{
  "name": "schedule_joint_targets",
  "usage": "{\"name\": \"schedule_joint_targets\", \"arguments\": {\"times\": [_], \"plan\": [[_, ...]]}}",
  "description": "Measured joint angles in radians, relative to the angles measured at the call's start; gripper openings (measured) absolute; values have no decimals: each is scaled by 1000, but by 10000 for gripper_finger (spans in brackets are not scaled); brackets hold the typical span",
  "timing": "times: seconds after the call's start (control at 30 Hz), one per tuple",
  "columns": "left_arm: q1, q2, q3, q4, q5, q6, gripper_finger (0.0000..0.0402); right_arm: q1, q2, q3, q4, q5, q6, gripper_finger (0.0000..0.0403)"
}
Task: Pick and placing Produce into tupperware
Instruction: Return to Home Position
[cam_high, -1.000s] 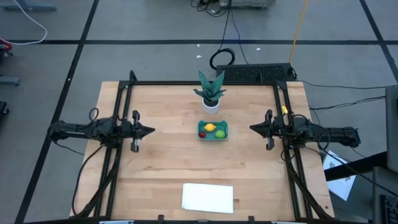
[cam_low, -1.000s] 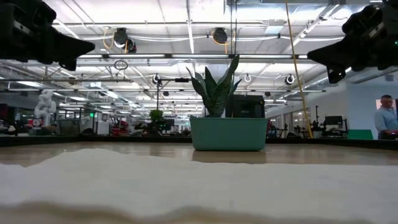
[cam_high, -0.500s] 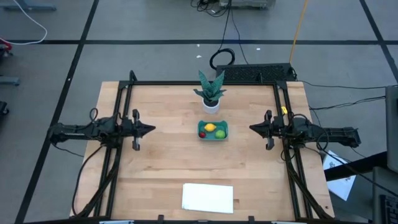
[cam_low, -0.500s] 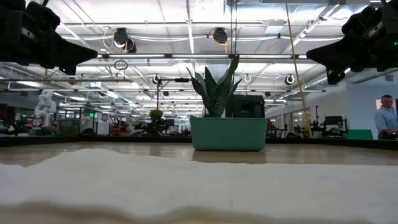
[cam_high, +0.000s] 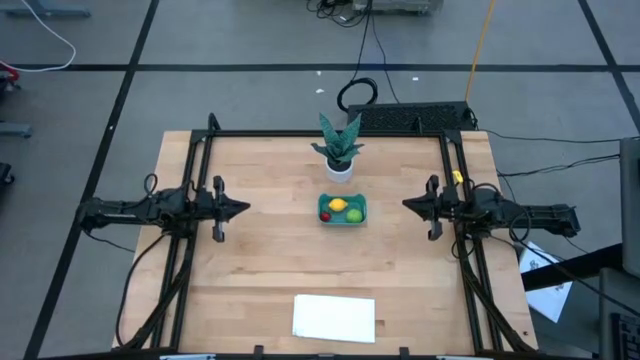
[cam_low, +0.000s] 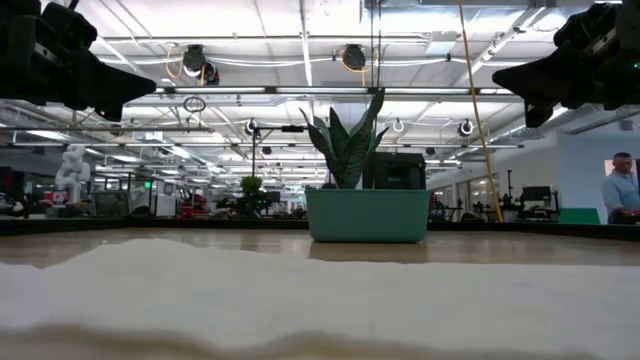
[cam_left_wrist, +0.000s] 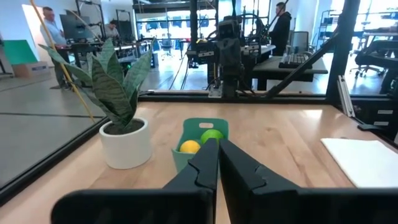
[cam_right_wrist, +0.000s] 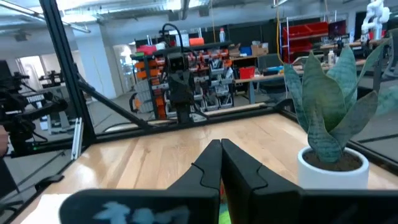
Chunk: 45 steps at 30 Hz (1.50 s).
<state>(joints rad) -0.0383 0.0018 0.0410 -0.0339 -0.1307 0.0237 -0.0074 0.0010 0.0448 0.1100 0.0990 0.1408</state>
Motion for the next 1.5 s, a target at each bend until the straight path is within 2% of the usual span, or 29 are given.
{"name": "schedule_joint_targets", "arguments": {"times": [0.33, 0.67, 1.5], "plan": [[0, 0, 0, 0, -2, -27, 2, 0, 0, -1, 13, 0, -4, 0], [0, 0, 0, 0, -4, -27, 32, 0, 0, -1, 13, 0, -4, 0], [0, 0, 1, 0, -8, -29, 31, 0, 0, -2, 12, 0, -4, 0]]}}
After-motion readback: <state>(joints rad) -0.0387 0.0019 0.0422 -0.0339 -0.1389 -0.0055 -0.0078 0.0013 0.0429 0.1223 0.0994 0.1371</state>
